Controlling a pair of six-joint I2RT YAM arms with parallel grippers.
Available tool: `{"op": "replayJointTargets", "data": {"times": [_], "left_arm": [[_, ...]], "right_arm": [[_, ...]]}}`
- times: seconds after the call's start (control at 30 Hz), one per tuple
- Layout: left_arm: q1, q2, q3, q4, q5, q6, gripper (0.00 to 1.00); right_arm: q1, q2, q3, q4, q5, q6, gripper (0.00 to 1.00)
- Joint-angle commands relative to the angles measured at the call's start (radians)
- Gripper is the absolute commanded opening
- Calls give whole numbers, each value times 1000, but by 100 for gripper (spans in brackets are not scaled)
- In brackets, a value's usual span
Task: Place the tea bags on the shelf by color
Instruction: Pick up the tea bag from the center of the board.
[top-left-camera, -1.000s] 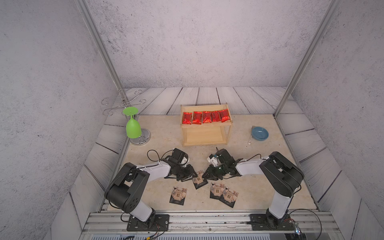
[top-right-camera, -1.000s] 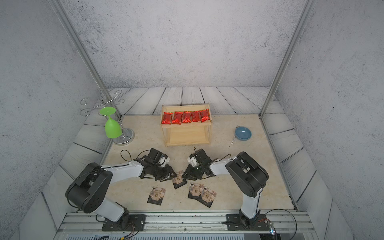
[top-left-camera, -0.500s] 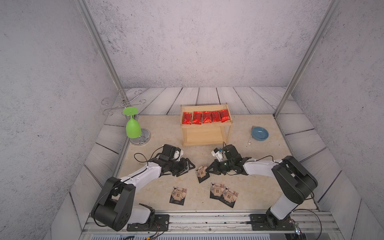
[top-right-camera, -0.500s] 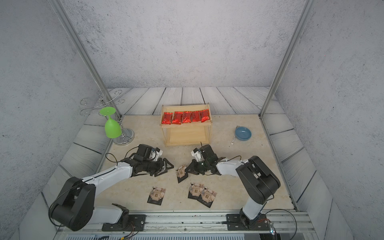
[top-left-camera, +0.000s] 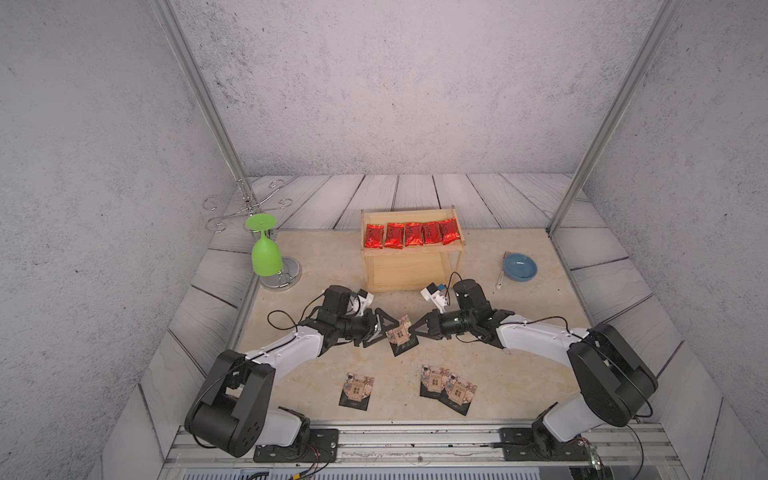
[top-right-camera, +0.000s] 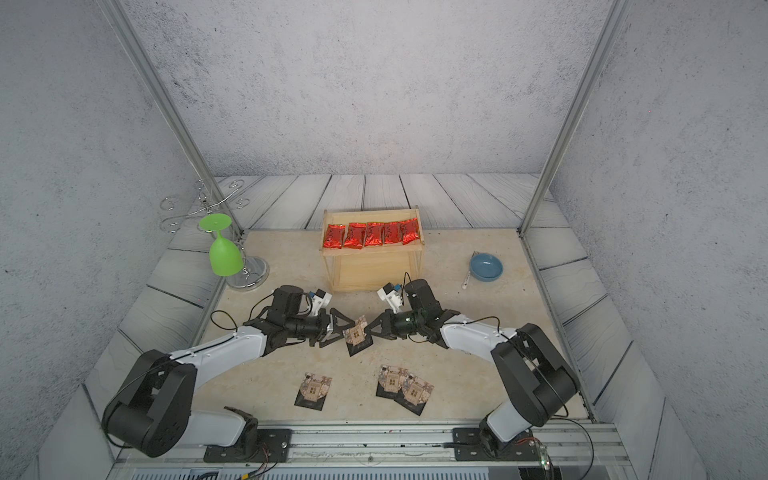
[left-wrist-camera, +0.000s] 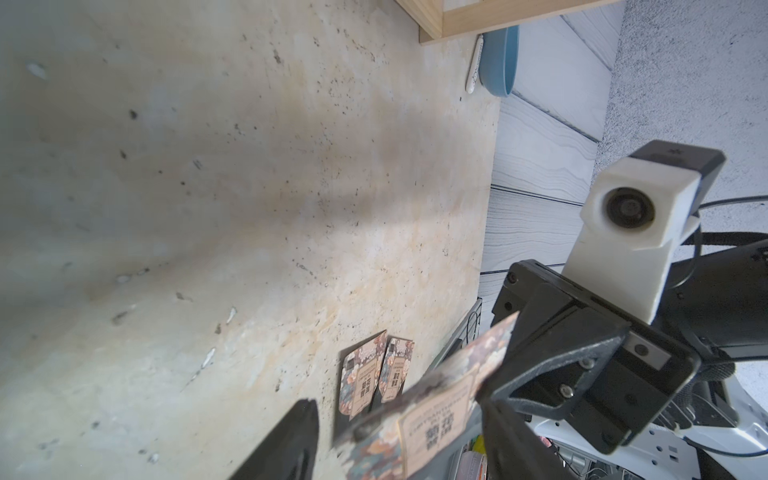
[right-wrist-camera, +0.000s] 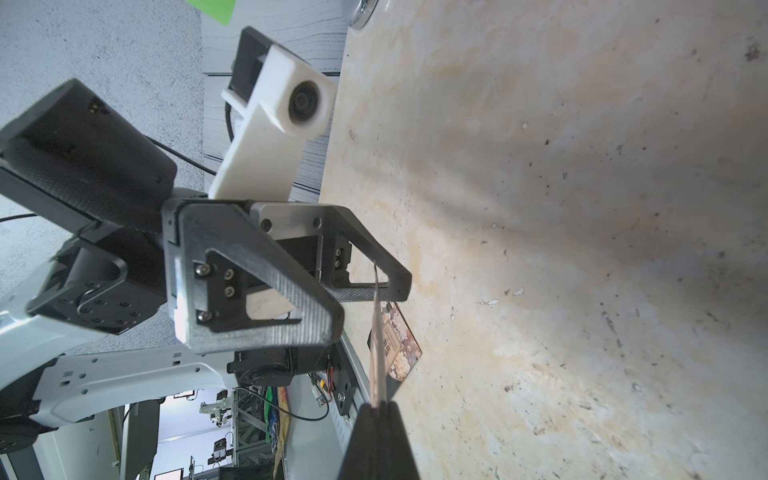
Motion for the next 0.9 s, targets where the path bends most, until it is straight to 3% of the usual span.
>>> {"op": "replayJointTargets", "data": {"times": [0.0, 0.4, 0.47, 0.6, 0.77, 0.87], "left_arm": [[0, -18, -6, 20, 9, -1, 53], [6, -71, 10, -93, -42, 54, 1], [11, -80, 14, -110, -57, 62, 0], [24, -81, 23, -47, -75, 22, 0], [24, -48, 33, 257, -100, -168, 0], [28, -18, 71, 371, -120, -248, 0]], "right_arm": [[0, -12, 21, 1, -26, -5, 0], [-2, -9, 60, -90, -3, -69, 0], [-5, -15, 66, -112, 13, -78, 4], [-6, -55, 56, -98, 115, 6, 27], [-6, -171, -33, 0, 358, 256, 38], [-10, -260, -58, -16, 474, 317, 47]]}}
